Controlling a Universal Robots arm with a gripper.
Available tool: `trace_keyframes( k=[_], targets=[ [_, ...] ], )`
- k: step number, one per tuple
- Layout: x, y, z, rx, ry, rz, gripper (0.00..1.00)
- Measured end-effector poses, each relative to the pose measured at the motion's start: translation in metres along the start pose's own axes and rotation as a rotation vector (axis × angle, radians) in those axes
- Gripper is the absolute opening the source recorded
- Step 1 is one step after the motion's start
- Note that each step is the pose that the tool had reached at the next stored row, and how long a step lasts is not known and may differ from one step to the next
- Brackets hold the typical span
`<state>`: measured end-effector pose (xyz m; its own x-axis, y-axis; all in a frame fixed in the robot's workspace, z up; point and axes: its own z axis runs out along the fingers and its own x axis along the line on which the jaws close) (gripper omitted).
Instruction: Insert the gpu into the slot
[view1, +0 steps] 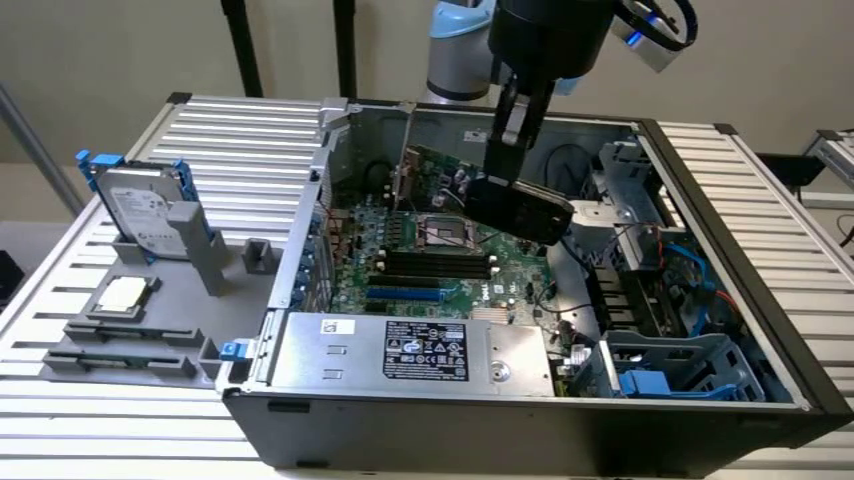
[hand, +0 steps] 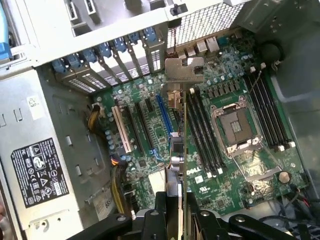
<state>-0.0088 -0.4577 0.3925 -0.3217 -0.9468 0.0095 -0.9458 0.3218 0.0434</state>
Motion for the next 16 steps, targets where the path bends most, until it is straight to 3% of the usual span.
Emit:
trace_keyframes(
  k=[4,10,12,16],
  targets=[
    [0.0,-0.0001,0.0042,0.0059,0.0013,-0.068,0.26],
    [-0.003,0.0012,0.0094,0.0263,-0.0049,-0.119,0.26],
    [-0.004,0.0024,0.0112,0.0302,-0.0097,-0.13,0.26],
    [-0.004,0.0086,0.0153,0.0337,-0.026,-0.141,0.26]
  ],
)
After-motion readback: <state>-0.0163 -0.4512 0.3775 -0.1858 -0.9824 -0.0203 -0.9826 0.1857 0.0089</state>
